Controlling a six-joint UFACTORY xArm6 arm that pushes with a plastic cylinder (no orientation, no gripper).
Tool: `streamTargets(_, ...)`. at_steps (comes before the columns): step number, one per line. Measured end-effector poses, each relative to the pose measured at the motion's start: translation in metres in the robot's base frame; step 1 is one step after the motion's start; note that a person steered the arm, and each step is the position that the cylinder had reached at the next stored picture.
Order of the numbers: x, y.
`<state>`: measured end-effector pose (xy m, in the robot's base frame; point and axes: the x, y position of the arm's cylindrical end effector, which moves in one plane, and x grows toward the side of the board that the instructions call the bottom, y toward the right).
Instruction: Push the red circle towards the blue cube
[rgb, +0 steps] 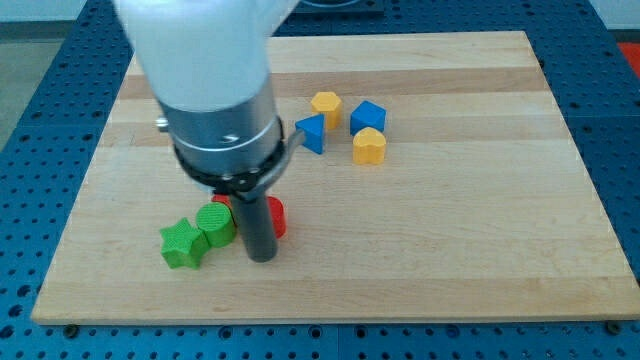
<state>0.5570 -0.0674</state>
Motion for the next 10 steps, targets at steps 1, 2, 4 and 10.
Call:
streamTargets(1, -0.011, 0.019)
streamTargets(2, -0.023, 0.021)
streamTargets(4, 0.006, -0.002)
streamTargets(10, -0.038, 0.010)
